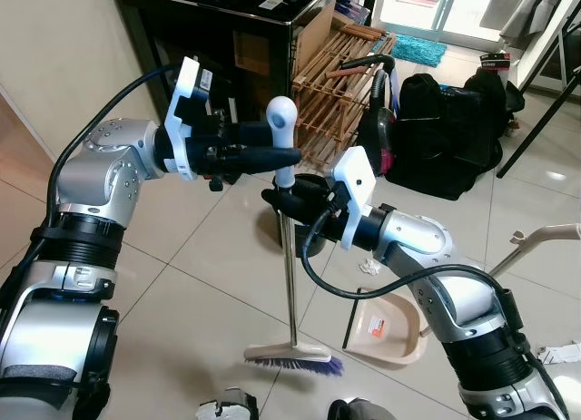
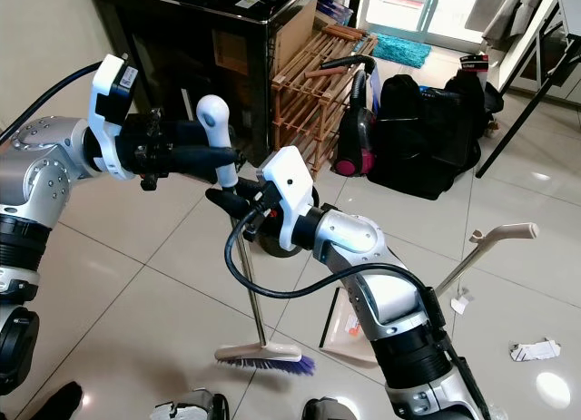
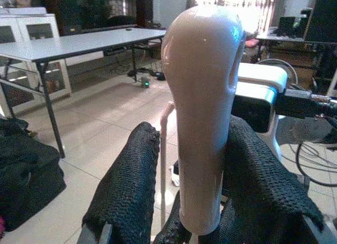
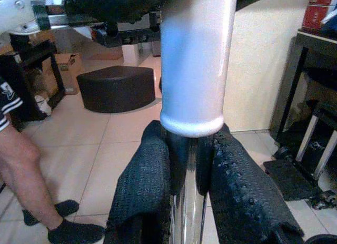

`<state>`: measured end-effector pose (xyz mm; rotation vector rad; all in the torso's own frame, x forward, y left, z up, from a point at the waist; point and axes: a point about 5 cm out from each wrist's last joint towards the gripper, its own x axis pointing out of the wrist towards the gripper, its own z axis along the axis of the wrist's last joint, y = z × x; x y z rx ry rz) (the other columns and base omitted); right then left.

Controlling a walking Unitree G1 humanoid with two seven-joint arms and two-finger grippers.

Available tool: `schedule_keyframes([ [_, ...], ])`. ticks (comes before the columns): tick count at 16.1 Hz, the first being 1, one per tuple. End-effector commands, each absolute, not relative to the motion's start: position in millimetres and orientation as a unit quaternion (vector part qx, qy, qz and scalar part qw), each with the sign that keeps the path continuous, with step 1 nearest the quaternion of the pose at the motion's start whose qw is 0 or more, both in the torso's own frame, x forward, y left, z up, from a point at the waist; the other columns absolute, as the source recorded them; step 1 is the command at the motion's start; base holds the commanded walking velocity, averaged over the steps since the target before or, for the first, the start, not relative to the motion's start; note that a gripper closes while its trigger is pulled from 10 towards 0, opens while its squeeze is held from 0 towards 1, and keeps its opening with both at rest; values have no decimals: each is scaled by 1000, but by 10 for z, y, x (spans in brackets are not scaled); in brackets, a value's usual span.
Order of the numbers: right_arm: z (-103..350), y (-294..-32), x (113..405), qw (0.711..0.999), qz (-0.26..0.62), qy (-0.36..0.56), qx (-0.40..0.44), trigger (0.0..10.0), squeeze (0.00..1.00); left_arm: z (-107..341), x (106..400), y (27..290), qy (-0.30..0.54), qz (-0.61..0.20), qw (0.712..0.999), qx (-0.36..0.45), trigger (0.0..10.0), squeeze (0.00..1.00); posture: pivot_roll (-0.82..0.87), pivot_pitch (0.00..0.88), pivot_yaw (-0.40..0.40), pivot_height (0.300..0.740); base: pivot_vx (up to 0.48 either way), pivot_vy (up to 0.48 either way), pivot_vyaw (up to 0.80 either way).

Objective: Sweep floor

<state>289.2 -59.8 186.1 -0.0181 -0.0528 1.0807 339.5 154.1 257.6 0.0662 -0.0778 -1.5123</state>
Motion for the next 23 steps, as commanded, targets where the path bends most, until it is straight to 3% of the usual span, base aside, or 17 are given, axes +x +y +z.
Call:
schedule_keyframes([
  [1,1966,-518,2782,832,552,-61,-15,0,0,2658,3402,1553,-31,-690,721,50,10000,0,-12,33,23,740,0,0,0],
  [6,1974,-513,2764,825,561,-67,-17,0,0,2646,3371,1561,-13,-712,700,47,10000,0,-10,31,25,740,0,0,0],
  [7,1977,-511,2760,823,564,-68,-18,0,0,2653,3364,1557,-11,-718,695,44,8000,0,-11,31,26,740,0,0,0],
  [8,1979,-513,2760,822,565,-68,-18,0,0,2666,3363,1550,-12,-720,692,42,3451,0,-11,34,26,740,0,0,0],
  [9,1978,-515,2759,822,565,-67,-19,0,0,2673,3363,1544,-13,-721,692,41,0,0,-11,34,25,740,0,0,0],
  [10,1975,-518,2757,822,565,-68,-20,0,0,2683,3363,1538,-16,-721,691,42,0,0,-10,35,25,740,0,0,0],
  [11,1972,-520,2756,822,565,-67,-20,0,0,2686,3362,1533,-20,-720,692,45,8824,0,-10,35,24,740,0,0,0],
  [12,1969,-520,2757,822,565,-67,-19,0,0,2683,3359,1531,-19,-721,692,46,10000,0,-10,37,24,740,0,0,0],
  [15,1967,-516,2758,822,566,-68,-19,0,0,2678,3354,1531,-16,-723,690,46,9922,0,-9,37,24,740,0,0,0],
  [16,1968,-514,2760,821,566,-68,-19,0,0,2680,3354,1532,-16,-723,689,45,8745,0,-9,37,24,740,0,0,0],
  [17,1970,-513,2762,821,566,-68,-19,0,0,2687,3357,1531,-17,-724,688,45,4392,0,-10,38,24,740,0,0,0],
  [20,1971,-514,2761,821,567,-68,-19,0,0,2702,3361,1516,-25,-727,685,43,2980,0,-11,40,24,740,0,0,0],
  [21,1970,-514,2759,820,567,-68,-19,0,0,2707,3361,1511,-28,-728,684,42,39,0,-12,39,24,740,0,0,0],
  [23,1970,-516,2759,821,567,-68,-19,0,0,2710,3363,1504,-29,-728,684,40,0,0,-12,41,23,740,0,0,0],
])
